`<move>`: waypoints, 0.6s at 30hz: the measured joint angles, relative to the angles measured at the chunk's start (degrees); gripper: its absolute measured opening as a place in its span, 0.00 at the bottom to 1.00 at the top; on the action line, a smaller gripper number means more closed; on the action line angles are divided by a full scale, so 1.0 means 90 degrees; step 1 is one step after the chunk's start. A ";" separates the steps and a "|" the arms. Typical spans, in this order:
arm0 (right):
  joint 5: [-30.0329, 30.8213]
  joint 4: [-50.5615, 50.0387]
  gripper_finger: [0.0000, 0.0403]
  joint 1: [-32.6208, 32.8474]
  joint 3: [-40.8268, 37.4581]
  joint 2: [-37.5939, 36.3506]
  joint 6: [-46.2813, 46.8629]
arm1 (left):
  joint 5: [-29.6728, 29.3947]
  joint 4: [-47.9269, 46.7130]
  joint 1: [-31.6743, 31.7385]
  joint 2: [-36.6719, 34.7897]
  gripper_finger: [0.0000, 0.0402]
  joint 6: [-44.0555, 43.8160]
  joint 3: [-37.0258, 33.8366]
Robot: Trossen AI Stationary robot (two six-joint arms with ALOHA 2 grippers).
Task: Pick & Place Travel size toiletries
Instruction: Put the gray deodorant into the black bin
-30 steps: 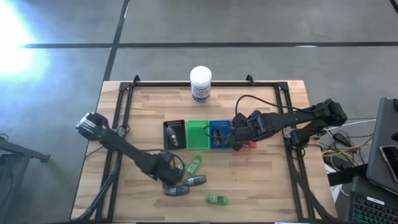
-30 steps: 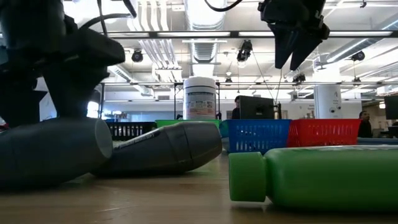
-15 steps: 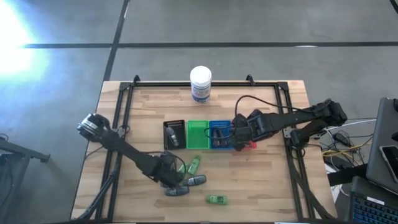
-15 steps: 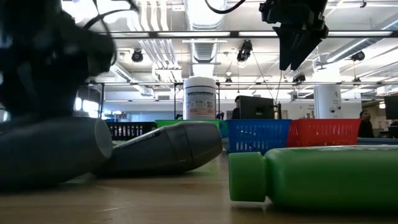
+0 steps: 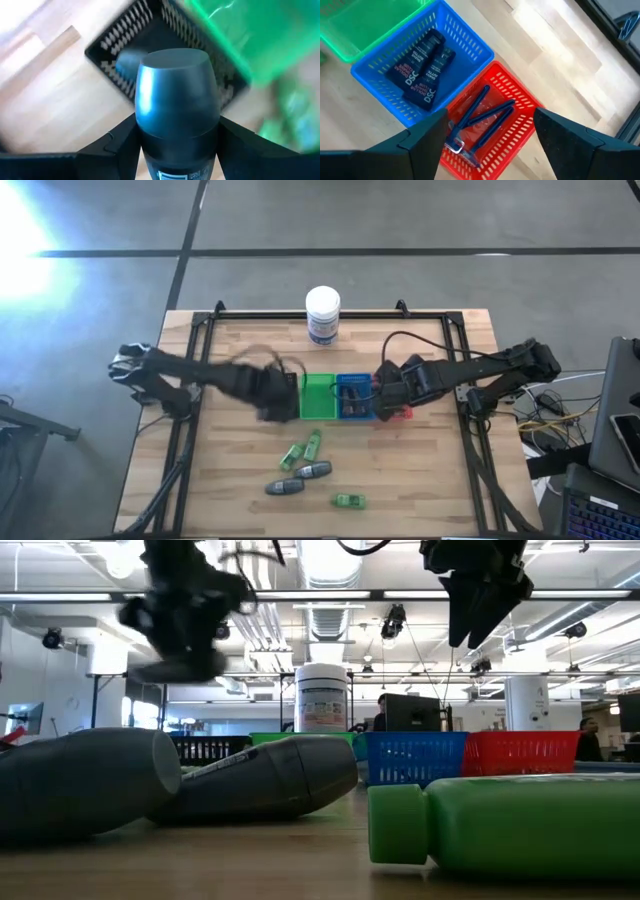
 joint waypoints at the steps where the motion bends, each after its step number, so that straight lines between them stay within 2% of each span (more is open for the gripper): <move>1: 0.0000 0.0000 0.71 0.0000 0.0000 -0.0002 0.0085 | 0.0046 0.0319 0.0305 -0.0031 0.53 -0.0001 -0.0087; 4: -0.0002 0.0000 0.71 0.0000 0.0000 -0.0002 0.0252 | 0.0018 0.1208 0.1010 -0.0038 0.53 0.0158 -0.0245; 7: -0.0002 0.0002 0.73 0.0000 0.0000 -0.0002 0.0420 | -0.0024 0.1550 0.1402 -0.0023 0.54 0.0193 -0.0354; 13: 0.0019 0.0001 0.78 0.0000 0.0000 -0.0002 0.0605 | 0.0150 0.1876 0.1471 -0.0009 0.57 -0.0145 -0.0870; 18: 0.0025 0.0003 0.81 0.0000 0.0000 -0.0002 0.0608 | 0.0274 0.2730 0.1414 -0.0008 0.58 -0.0517 -0.1324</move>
